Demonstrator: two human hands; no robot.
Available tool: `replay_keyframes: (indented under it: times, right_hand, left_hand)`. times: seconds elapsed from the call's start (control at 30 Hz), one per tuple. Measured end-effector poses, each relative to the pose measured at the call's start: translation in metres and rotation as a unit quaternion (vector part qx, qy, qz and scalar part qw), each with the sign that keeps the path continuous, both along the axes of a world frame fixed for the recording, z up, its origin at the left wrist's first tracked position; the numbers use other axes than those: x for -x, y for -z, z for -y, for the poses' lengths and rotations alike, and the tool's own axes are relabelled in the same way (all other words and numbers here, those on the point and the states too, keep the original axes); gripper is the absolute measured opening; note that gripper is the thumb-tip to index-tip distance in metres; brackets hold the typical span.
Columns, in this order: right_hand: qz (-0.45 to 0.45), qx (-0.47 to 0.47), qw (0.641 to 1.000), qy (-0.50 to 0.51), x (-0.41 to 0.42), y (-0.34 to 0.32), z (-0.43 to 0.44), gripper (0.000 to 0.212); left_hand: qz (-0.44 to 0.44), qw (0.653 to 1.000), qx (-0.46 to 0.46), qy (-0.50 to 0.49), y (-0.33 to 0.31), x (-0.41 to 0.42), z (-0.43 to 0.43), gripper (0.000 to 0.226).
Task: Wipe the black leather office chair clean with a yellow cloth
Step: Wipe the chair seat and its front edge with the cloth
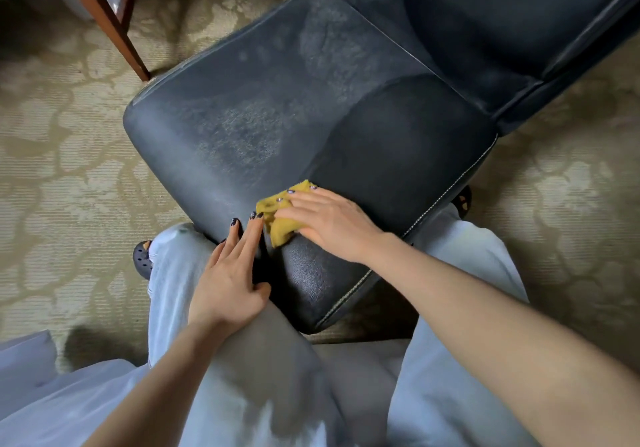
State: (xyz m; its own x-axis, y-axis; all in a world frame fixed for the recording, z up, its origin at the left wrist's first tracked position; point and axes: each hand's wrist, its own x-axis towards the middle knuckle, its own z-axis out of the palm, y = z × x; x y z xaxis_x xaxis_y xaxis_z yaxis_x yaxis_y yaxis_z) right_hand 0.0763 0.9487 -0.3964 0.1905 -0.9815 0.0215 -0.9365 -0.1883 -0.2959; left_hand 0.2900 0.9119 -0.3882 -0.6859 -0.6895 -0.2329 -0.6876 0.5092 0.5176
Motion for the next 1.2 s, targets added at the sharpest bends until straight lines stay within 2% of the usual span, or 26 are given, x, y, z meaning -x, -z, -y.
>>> replay_keyframes:
  times: [0.23,0.47,0.7,0.87,1.1,1.2]
  right_hand:
    - [0.008,-0.052,0.990,0.132,0.056,-0.010,0.040,0.041]
    - [0.017,-0.127,0.951,0.282,0.110,-0.014,0.033,0.039]
    - [0.017,-0.039,0.899,0.436,0.067,-0.013,-0.016,0.030]
    - [-0.012,0.027,0.935,0.353,0.001,-0.007,-0.060,0.033]
    - [-0.037,-0.010,0.976,0.216,-0.053,-0.004,-0.104,0.045]
    - [-0.043,-0.004,0.992,0.123,-0.061,-0.001,-0.120,0.041]
  left_hand:
    - [0.033,0.999,0.016,0.024,0.003,-0.003,0.001,0.091]
    - [0.033,0.999,0.013,0.019,0.003,-0.003,0.002,0.090]
    - [0.020,1.000,0.019,0.009,0.004,0.000,0.003,0.091]
    - [0.006,1.000,0.011,-0.007,0.000,0.002,0.003,0.091]
    - [0.010,1.000,0.006,-0.001,-0.002,0.002,0.002,0.090]
    - [0.022,1.000,0.010,0.008,-0.002,0.001,0.001,0.089]
